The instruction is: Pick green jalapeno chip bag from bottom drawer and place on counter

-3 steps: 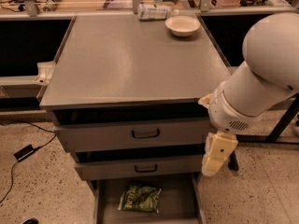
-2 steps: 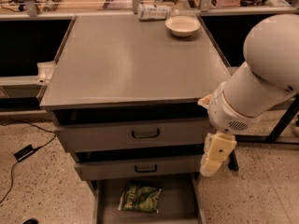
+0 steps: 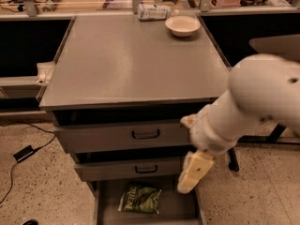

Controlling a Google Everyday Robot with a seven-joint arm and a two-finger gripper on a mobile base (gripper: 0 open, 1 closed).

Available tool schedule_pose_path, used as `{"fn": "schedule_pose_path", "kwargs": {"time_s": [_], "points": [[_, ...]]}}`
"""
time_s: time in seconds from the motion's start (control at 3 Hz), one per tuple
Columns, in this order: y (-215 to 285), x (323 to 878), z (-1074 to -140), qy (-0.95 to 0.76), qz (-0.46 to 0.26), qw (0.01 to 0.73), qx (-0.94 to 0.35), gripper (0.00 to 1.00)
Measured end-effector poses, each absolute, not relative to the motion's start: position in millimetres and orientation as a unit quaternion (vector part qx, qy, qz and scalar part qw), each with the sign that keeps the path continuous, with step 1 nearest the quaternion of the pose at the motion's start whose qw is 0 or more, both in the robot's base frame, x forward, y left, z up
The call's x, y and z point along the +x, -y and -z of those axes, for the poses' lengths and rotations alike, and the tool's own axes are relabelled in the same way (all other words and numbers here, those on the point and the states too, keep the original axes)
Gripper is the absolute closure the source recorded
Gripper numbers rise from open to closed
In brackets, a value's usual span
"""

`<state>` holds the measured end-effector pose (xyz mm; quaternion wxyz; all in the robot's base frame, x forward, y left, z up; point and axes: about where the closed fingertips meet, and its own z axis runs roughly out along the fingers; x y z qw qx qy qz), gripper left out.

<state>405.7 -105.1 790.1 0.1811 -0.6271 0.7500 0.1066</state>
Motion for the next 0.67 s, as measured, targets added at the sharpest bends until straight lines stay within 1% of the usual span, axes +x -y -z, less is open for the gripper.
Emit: {"fn": "schedule_pose_path", "kwargs": {"time_s": [0.33, 0.67], "points": [[46.5, 375.2, -714.2, -0.740, -0.135, 0.170, -0.637, 0.00], [35.8, 361.3, -691.7, -0.736, -0.133, 0.170, -0.642, 0.00]]}}
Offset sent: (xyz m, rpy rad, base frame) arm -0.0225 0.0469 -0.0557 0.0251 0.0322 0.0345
